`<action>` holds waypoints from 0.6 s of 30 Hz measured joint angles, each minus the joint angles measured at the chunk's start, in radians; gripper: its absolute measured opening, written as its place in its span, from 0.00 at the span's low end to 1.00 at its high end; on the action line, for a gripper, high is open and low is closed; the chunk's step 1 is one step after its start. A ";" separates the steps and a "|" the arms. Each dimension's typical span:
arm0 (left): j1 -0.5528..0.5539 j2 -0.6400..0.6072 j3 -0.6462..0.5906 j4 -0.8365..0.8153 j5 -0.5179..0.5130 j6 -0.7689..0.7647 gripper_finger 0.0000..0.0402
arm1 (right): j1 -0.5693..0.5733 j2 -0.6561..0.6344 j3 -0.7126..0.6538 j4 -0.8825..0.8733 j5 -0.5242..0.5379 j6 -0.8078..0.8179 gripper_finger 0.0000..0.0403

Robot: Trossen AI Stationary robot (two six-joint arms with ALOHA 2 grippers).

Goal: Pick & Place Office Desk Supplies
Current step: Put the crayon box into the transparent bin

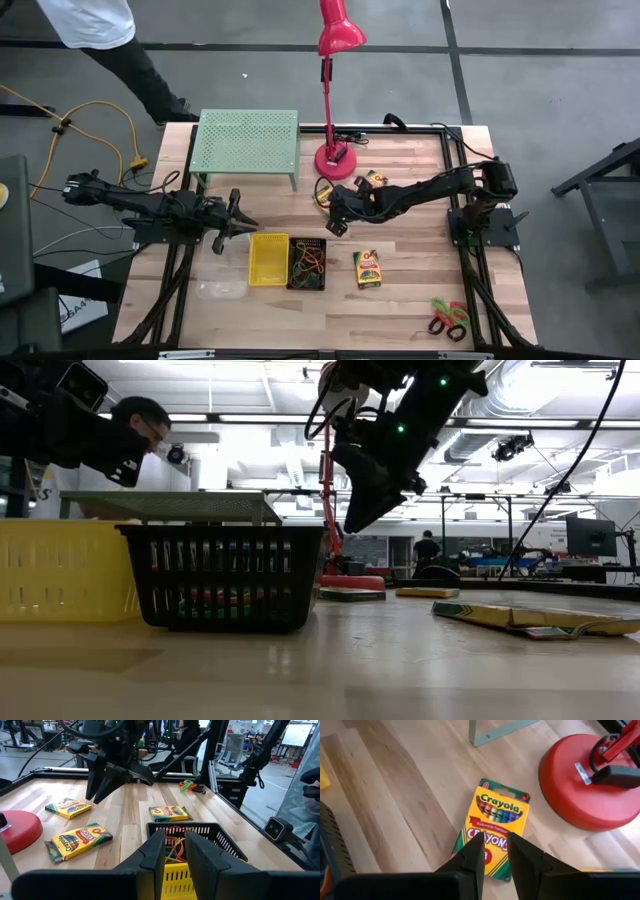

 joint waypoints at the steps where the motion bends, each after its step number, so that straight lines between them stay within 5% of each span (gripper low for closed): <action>1: 0.000 0.000 0.000 0.000 0.000 0.000 0.18 | -0.003 0.000 0.000 0.002 0.000 -0.008 0.17; 18: 0.000 0.000 0.000 0.000 0.000 0.000 0.18 | -0.036 -0.001 0.000 0.009 -0.021 -0.019 0.17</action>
